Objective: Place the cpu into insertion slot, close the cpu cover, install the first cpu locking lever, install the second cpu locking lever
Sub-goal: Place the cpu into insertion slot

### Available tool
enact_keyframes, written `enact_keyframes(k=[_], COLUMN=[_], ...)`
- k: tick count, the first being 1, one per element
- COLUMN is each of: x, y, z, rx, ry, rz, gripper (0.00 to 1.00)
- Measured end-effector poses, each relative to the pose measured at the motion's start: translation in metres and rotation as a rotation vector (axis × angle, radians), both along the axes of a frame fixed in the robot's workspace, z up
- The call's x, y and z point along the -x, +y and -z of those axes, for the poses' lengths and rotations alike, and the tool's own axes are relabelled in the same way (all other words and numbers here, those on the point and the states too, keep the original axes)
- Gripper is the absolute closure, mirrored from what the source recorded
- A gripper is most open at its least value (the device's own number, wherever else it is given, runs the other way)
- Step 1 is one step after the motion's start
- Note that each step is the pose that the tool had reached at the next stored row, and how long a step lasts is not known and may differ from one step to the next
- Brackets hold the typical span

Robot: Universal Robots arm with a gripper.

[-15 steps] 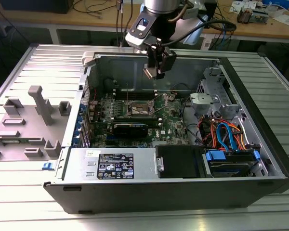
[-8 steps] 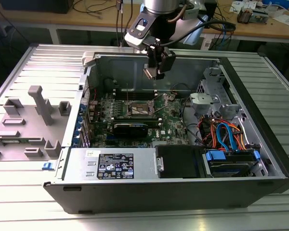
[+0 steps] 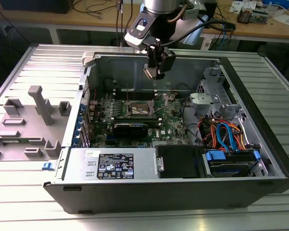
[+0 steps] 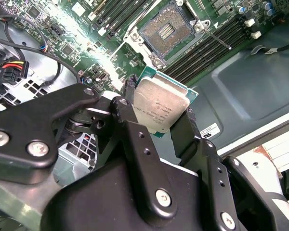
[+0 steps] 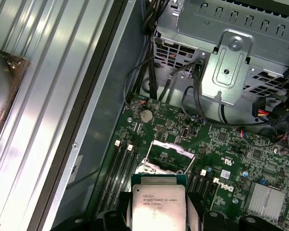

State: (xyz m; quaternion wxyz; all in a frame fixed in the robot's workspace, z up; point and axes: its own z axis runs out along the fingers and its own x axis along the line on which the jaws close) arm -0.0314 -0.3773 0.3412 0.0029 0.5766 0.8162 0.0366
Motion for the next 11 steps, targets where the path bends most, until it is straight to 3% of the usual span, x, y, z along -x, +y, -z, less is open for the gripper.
enact_keyframes(k=[7,10,11], x=[0.0,0.0,0.0002], y=[0.0001,0.0,0.0], z=[0.0005,0.0036,0.006], rx=[-0.0001,-0.0001,0.0005], ry=[0.0001,0.0022,0.0057], rz=[0.033,0.081,0.101], gripper=[0.46,0.46,0.46])
